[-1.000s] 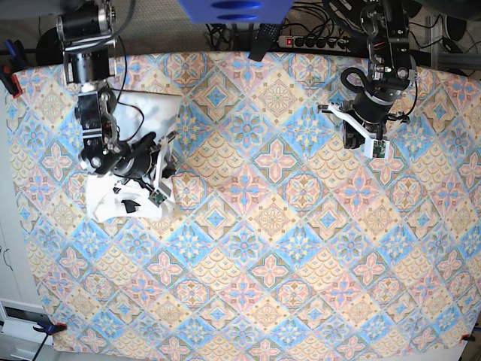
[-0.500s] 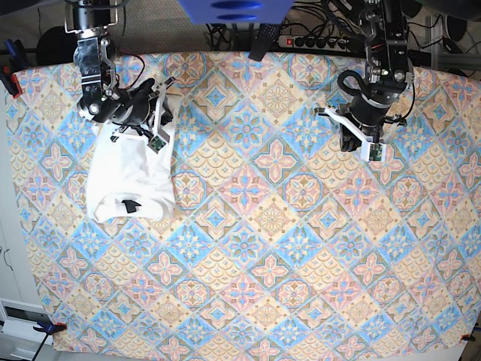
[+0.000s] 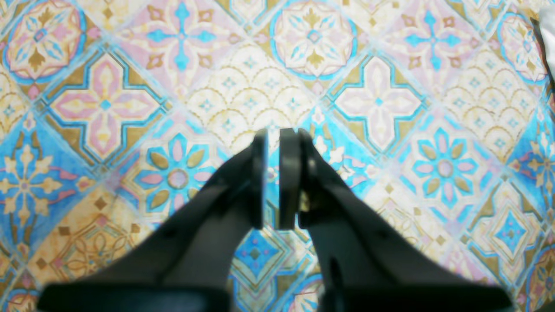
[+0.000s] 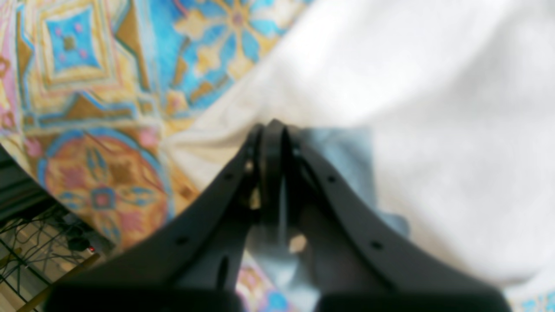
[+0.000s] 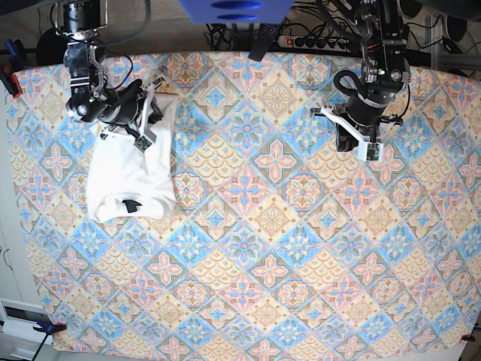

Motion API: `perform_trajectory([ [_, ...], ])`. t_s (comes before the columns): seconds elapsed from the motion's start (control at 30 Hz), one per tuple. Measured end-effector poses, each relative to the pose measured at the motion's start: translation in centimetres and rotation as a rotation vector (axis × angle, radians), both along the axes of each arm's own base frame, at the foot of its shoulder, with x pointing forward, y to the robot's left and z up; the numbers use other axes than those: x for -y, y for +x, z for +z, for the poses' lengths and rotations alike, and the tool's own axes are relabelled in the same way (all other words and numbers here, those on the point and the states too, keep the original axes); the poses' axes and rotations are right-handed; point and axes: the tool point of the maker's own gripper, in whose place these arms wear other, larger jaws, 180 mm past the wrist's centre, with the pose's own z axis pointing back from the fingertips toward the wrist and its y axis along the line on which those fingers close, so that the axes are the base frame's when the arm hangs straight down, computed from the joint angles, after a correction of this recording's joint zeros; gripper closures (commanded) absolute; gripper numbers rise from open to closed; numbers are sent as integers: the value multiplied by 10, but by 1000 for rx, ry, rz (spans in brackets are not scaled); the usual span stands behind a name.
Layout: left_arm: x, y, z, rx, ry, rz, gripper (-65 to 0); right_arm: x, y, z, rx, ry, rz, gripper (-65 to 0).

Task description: Fold the T-shirt properly

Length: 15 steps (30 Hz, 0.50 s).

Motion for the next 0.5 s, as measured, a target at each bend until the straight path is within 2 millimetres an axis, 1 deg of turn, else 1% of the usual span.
perform_trajectory([
  [0.1,0,0,0,0,-1,0,-32,9,0,0,-2,-23,-6,-7],
  [0.3,0,-1,0,-1,0,0,-32,10,1,2,2,-40,2,-7],
  [0.43,0,-2,-1,-6,0,0,-32,12,6,14,33,-77,20,-7],
  [0.5,0,-6,-1,-9,1,-2,-32,9,9,22,63,-75,29,-7],
])
